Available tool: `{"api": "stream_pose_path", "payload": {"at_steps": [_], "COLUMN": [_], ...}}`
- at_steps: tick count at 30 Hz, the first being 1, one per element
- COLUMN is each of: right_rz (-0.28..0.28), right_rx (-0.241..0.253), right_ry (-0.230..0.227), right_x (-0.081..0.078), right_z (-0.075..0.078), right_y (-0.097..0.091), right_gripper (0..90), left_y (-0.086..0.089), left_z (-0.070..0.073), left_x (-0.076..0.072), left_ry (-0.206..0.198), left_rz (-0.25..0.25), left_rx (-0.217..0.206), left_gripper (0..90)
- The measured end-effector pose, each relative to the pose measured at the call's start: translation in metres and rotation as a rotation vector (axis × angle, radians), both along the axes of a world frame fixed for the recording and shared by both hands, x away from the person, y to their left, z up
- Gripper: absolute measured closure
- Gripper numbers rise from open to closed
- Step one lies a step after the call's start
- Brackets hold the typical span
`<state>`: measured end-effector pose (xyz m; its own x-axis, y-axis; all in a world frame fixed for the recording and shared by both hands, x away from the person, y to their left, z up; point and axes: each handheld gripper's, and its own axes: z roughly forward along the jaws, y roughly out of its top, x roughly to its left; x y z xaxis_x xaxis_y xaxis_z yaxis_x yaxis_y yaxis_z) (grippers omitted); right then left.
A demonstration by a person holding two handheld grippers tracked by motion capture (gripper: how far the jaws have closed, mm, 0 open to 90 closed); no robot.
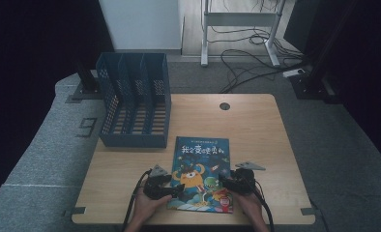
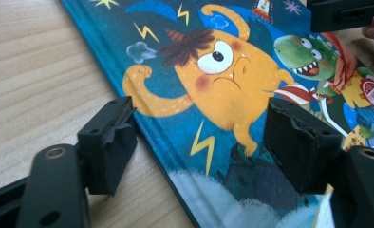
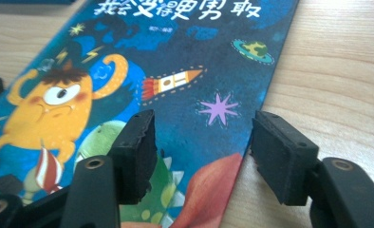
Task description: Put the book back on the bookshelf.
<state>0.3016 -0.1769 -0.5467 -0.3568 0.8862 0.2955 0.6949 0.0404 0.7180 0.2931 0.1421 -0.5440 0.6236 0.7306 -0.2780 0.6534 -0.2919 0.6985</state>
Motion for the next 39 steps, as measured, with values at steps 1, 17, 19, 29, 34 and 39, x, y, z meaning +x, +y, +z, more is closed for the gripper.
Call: {"api": "stream_pose_path", "payload": {"at_steps": [1, 17, 19, 29, 34, 39], "right_rz": [0.002, -0.011, -0.013, -0.012, 0.092, 0.042], "right_rx": [0.010, 0.022, 0.024, 0.042, 0.157, 0.067], "right_ry": [0.002, -0.028, -0.024, -0.023, -0.020, -0.036], "right_x": [0.001, 0.033, 0.035, 0.035, 0.033, 0.035], "right_z": [0.000, 0.000, 0.000, 0.005, 0.013, 0.012], "right_y": [-0.001, 0.000, 0.000, -0.001, 0.007, 0.009], "right_gripper": [38.7, 32.1, 31.9, 32.4, 39.7, 35.6], "left_y": [-0.001, -0.010, -0.010, -0.011, -0.010, -0.010], "left_z": [0.000, -0.001, -0.001, -0.002, -0.002, -0.002], "left_x": [0.001, 0.008, 0.008, 0.008, 0.009, 0.009], "left_ry": [-0.001, -0.033, -0.034, -0.037, -0.032, -0.031], "left_rz": [0.003, 0.018, 0.019, 0.021, 0.017, 0.014], "left_rx": [-0.005, 0.045, 0.045, 0.048, 0.041, 0.043], "left_gripper": [24.2, 20.4, 20.4, 19.7, 19.1, 19.1]}}
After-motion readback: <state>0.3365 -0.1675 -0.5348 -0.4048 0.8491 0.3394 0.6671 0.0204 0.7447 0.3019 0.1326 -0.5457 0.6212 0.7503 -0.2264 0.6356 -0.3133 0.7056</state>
